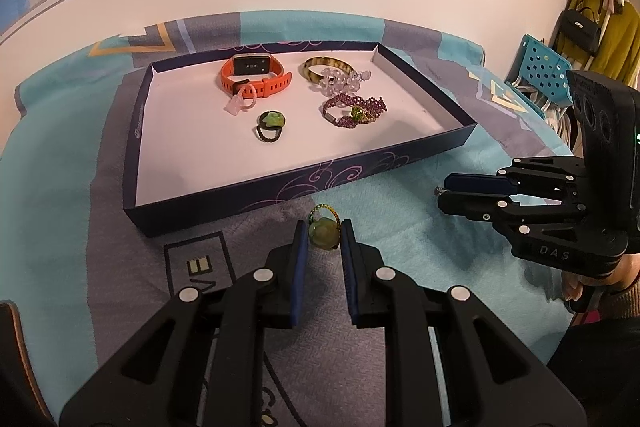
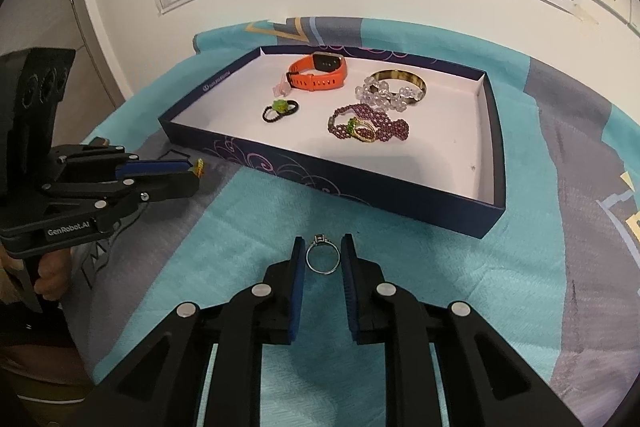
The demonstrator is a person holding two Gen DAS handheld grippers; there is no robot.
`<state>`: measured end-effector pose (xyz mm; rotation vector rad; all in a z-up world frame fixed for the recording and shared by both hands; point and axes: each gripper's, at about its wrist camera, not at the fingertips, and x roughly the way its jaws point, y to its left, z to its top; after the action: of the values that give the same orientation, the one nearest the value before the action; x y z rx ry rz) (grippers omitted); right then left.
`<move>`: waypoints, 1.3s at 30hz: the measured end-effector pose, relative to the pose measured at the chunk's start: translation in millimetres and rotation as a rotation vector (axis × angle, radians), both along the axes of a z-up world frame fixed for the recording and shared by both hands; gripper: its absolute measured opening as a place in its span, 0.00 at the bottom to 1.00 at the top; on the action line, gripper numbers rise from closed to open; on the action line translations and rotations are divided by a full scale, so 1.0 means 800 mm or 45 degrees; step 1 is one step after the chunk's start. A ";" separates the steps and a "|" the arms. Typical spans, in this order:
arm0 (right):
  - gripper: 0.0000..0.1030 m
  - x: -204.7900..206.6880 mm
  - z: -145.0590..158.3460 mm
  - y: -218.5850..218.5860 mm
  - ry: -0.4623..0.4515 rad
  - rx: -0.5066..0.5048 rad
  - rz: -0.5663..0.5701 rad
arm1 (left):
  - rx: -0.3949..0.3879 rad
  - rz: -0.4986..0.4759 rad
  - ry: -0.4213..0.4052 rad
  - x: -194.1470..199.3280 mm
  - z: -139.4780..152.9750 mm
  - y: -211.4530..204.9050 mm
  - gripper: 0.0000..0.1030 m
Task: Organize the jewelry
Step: 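Lift both held rings and carry them toward the box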
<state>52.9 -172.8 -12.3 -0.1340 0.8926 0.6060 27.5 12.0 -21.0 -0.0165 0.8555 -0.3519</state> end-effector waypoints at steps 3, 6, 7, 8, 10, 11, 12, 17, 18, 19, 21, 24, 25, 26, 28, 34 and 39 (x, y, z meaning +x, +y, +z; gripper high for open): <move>0.16 -0.001 0.007 0.000 -0.012 0.021 0.003 | -0.003 0.000 -0.008 -0.002 0.003 0.000 0.16; 0.16 -0.001 0.013 -0.001 -0.024 0.041 0.007 | -0.008 0.000 -0.016 -0.004 0.006 0.001 0.16; 0.16 -0.001 0.015 -0.001 -0.030 0.043 0.007 | -0.009 -0.001 -0.018 -0.004 0.007 0.001 0.16; 0.16 0.000 0.017 -0.001 -0.033 0.049 0.007 | -0.010 0.000 -0.020 -0.004 0.008 0.001 0.16; 0.16 0.001 0.021 -0.002 -0.036 0.060 0.010 | -0.010 -0.001 -0.024 -0.004 0.010 0.001 0.16; 0.16 0.001 0.022 -0.002 -0.039 0.062 0.010 | -0.010 -0.002 -0.026 -0.004 0.010 0.001 0.16; 0.16 0.002 0.024 -0.002 -0.044 0.064 0.010 | -0.010 -0.001 -0.029 -0.005 0.012 0.001 0.16; 0.16 0.007 0.034 0.000 -0.070 0.075 0.012 | -0.014 0.000 -0.043 -0.006 0.017 0.001 0.16; 0.16 0.008 0.035 0.000 -0.073 0.075 0.013 | -0.014 0.000 -0.046 -0.006 0.018 0.002 0.16; 0.16 0.009 0.036 0.000 -0.076 0.077 0.013 | -0.013 0.001 -0.050 -0.006 0.019 0.002 0.16; 0.16 0.011 0.039 0.001 -0.082 0.082 0.016 | -0.014 0.002 -0.055 -0.005 0.021 0.002 0.16; 0.16 0.015 0.043 0.003 -0.095 0.085 0.020 | -0.014 0.005 -0.067 -0.004 0.026 0.003 0.16; 0.16 0.015 0.044 0.004 -0.098 0.085 0.020 | -0.015 0.007 -0.070 -0.004 0.027 0.004 0.16; 0.16 0.017 0.045 0.005 -0.102 0.086 0.020 | -0.016 0.009 -0.074 -0.003 0.028 0.004 0.16; 0.16 0.019 0.047 0.006 -0.108 0.085 0.020 | -0.015 0.010 -0.080 -0.001 0.030 0.005 0.16; 0.16 0.030 0.049 0.007 -0.119 0.088 0.013 | -0.009 0.018 -0.092 0.005 0.033 0.005 0.16; 0.16 0.038 0.048 0.007 -0.110 0.099 0.010 | -0.007 0.025 -0.102 0.009 0.036 0.005 0.16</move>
<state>83.3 -167.5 26.1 -0.0931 0.7842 0.6367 35.0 16.1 8.1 -0.0155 0.7746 -0.3341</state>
